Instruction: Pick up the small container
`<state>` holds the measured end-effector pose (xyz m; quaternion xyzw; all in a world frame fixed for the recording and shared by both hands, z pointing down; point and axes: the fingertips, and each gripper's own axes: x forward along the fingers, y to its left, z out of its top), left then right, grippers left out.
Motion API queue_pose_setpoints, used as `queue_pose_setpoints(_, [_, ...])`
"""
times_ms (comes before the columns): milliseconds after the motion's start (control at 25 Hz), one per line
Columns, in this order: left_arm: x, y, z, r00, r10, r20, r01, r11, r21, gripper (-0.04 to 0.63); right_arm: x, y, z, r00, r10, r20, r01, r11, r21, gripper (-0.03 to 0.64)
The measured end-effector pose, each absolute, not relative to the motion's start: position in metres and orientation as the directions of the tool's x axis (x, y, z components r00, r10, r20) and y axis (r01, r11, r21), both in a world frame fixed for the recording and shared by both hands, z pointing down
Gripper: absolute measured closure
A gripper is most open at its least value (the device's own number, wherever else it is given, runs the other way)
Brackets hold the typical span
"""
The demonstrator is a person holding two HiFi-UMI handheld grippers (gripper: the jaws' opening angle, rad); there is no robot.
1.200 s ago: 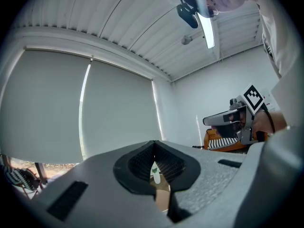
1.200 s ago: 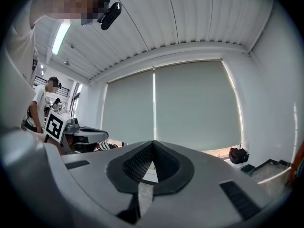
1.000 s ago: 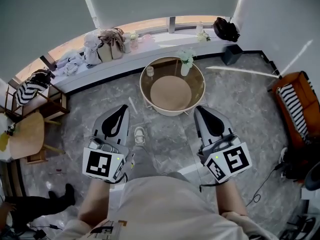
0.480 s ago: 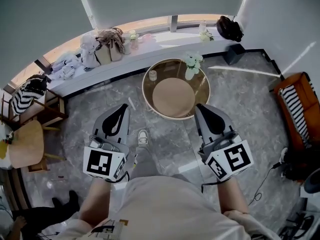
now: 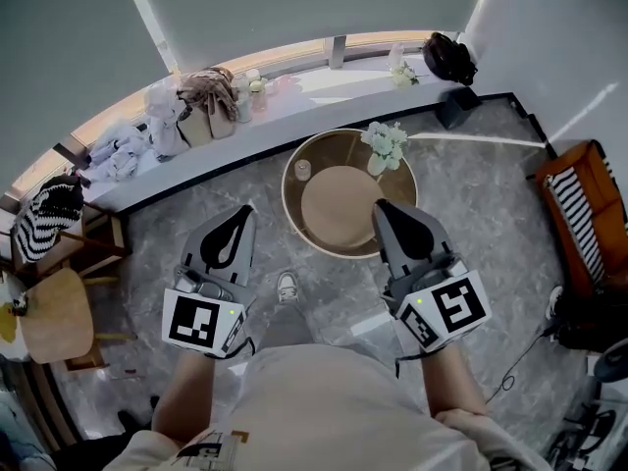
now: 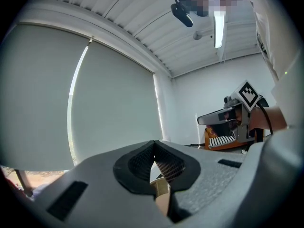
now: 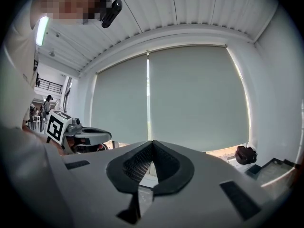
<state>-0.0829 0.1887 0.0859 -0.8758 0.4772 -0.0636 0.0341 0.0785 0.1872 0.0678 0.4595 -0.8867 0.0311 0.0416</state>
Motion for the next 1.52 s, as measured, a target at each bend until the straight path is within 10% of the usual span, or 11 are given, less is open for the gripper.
queue_pose_setpoints(1520, [-0.134,0.006,0.128,0.537,-0.831,0.149,-0.834,-0.549,-0.056,0.588,0.032,0.005,0.112,-0.55,-0.809,0.205,-0.832,0.551,-0.059,0.611])
